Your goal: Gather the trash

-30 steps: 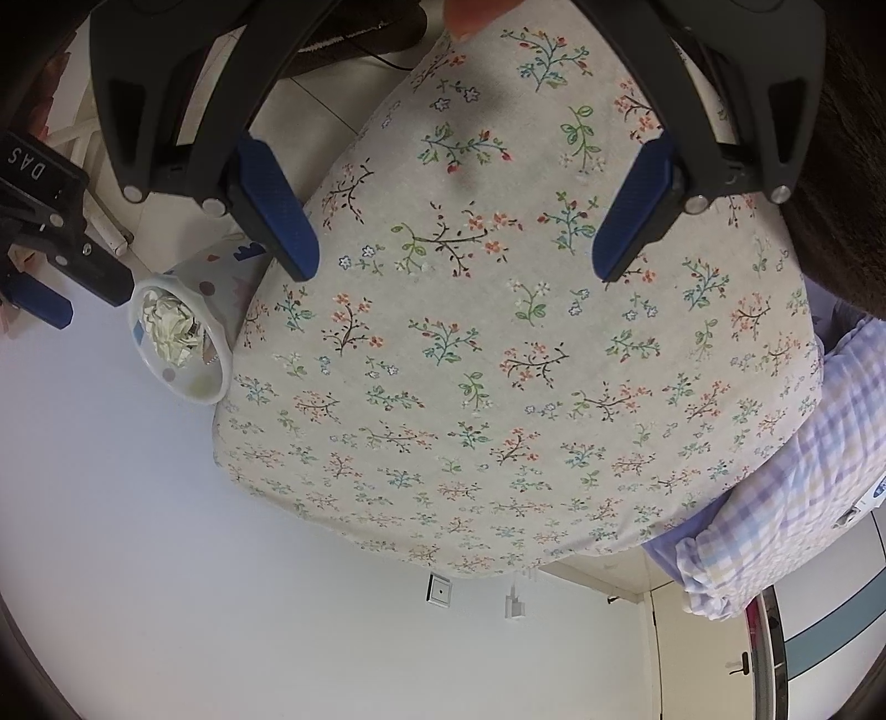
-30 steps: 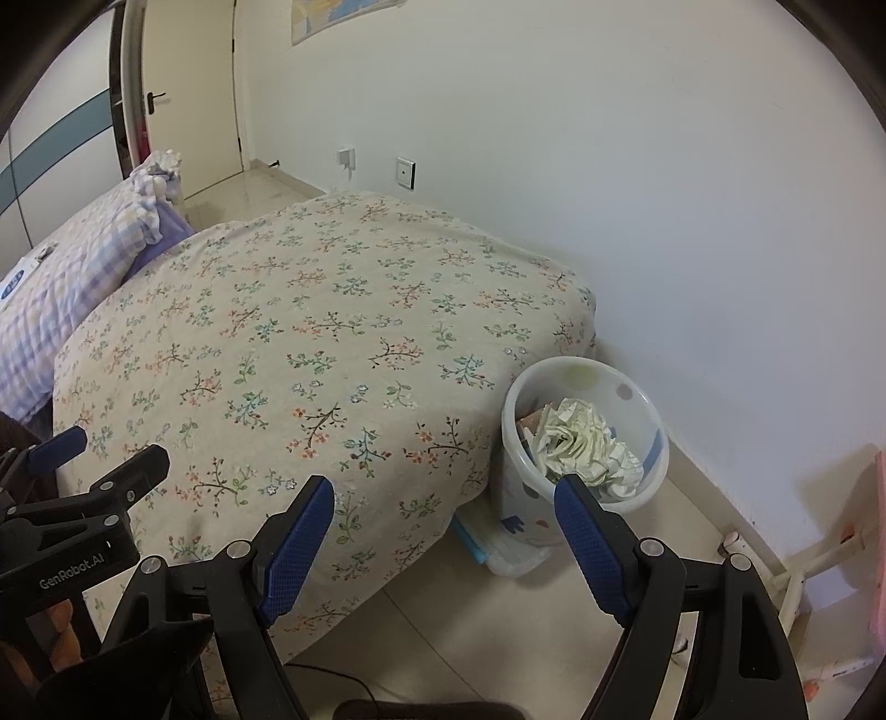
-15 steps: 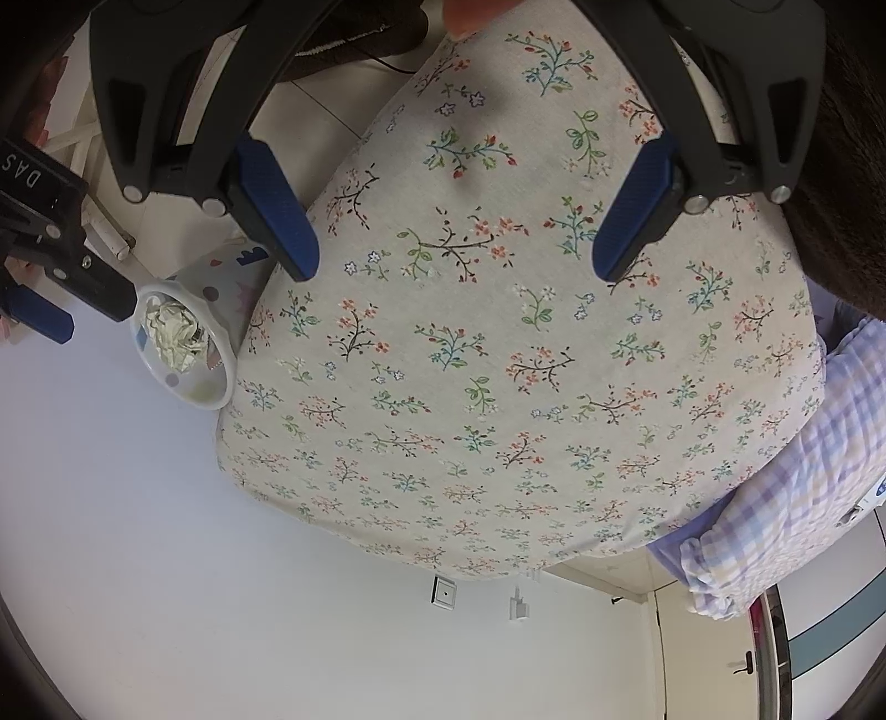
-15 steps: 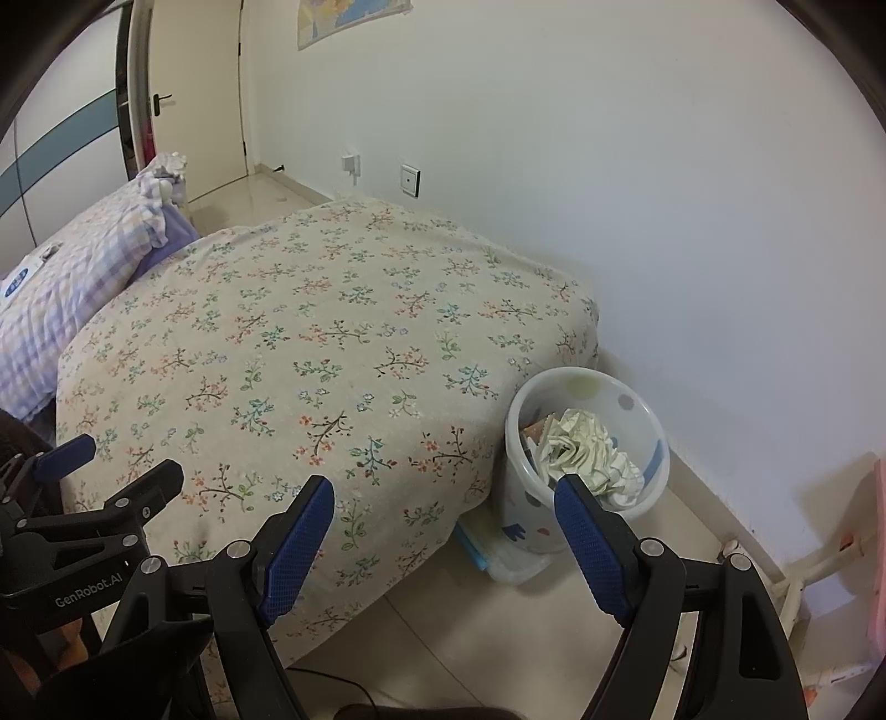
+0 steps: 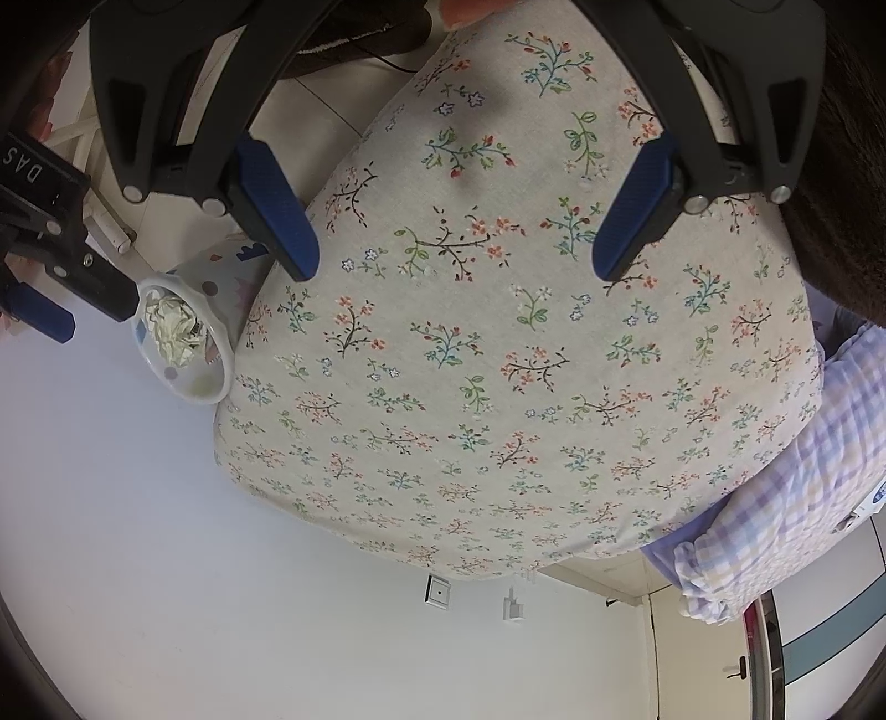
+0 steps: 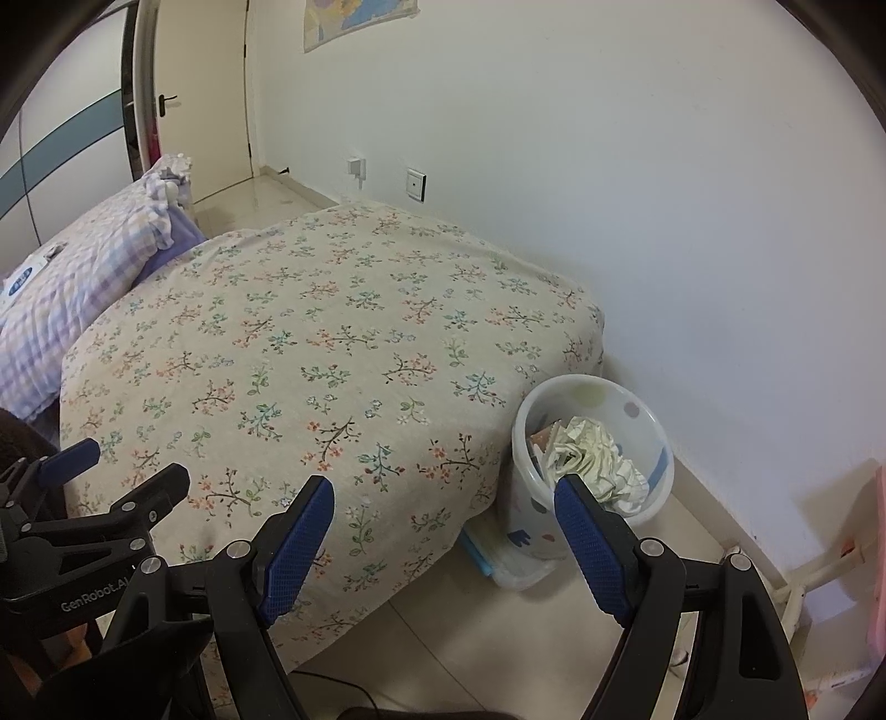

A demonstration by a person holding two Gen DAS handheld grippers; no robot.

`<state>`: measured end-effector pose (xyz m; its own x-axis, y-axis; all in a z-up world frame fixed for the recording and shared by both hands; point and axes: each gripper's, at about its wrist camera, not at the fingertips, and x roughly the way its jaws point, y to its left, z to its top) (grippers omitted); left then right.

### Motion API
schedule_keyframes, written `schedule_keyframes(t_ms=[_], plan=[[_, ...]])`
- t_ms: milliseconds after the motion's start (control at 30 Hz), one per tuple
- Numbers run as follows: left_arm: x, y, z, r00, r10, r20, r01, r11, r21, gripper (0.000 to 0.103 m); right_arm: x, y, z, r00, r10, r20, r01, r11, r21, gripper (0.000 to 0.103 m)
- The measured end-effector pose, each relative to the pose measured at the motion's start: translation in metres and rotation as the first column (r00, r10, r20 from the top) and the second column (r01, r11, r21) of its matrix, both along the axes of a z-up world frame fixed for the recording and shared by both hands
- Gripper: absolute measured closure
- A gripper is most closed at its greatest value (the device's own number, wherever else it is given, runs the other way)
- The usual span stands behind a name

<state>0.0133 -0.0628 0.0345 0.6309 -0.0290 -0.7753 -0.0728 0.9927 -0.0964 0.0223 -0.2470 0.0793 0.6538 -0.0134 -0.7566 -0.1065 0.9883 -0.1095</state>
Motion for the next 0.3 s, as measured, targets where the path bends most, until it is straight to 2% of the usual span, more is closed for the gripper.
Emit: schedule_keyframes(t_ms=[300], plan=[[0.0016, 0.0023, 0.0004, 1.000, -0.007, -0.003, 0.007, 1.000, -0.016, 0.004, 0.0010, 0.0067, -0.0001, 1.000, 0.021, 0.002, -0.021, 1.000, -0.002, 0.020]])
